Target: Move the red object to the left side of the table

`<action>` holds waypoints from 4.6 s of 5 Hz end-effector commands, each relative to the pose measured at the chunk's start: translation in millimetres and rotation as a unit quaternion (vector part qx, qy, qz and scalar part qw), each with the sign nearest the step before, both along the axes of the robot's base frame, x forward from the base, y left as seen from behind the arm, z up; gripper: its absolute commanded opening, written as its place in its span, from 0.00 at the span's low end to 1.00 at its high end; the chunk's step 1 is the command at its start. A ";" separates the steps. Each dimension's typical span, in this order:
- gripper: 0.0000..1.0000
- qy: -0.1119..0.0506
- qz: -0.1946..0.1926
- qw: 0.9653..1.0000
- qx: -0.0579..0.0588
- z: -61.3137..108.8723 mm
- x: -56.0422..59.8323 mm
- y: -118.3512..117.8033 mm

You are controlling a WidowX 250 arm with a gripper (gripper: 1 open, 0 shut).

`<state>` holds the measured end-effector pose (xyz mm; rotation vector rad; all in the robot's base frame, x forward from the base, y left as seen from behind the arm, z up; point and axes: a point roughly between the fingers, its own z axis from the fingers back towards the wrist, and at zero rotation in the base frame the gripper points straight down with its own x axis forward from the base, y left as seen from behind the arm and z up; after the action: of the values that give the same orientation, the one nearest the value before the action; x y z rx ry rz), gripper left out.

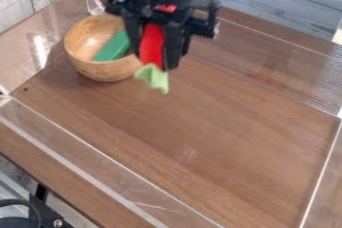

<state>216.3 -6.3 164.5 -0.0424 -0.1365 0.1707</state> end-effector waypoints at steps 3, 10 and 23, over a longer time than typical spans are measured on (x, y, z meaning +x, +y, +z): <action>0.00 -0.031 -0.056 0.998 -0.013 22.6 0.3 13.8; 0.00 -0.049 0.019 0.998 -0.027 -15.2 -23.9 81.6; 0.00 0.043 -0.011 0.999 -0.008 -101.6 3.6 143.4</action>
<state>217.4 135.4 57.1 -0.0676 -0.0269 0.1575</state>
